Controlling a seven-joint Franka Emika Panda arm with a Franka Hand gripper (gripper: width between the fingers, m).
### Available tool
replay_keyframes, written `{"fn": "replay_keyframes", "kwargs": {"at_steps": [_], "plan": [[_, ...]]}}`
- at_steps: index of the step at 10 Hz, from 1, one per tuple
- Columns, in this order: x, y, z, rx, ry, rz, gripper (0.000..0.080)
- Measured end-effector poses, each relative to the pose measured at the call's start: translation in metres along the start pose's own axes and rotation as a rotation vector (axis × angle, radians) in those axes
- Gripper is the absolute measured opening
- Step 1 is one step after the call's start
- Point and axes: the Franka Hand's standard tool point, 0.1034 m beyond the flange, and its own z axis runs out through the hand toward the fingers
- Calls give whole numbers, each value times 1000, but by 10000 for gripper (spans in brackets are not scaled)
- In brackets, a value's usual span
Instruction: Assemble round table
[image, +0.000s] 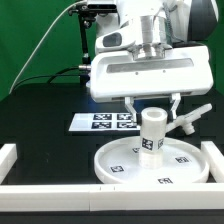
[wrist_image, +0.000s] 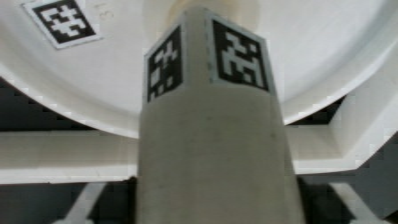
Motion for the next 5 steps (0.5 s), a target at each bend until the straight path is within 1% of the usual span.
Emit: {"fn": "replay_keyframes", "kwargs": {"at_steps": [2,3,4,5], "plan": [[0,-1,0,-1,1,3,407],[-1,0,-1,-6,-1,16,407],[0,1,0,1,-21,16,407],[-2,0,0,6,-33,17,506]]}}
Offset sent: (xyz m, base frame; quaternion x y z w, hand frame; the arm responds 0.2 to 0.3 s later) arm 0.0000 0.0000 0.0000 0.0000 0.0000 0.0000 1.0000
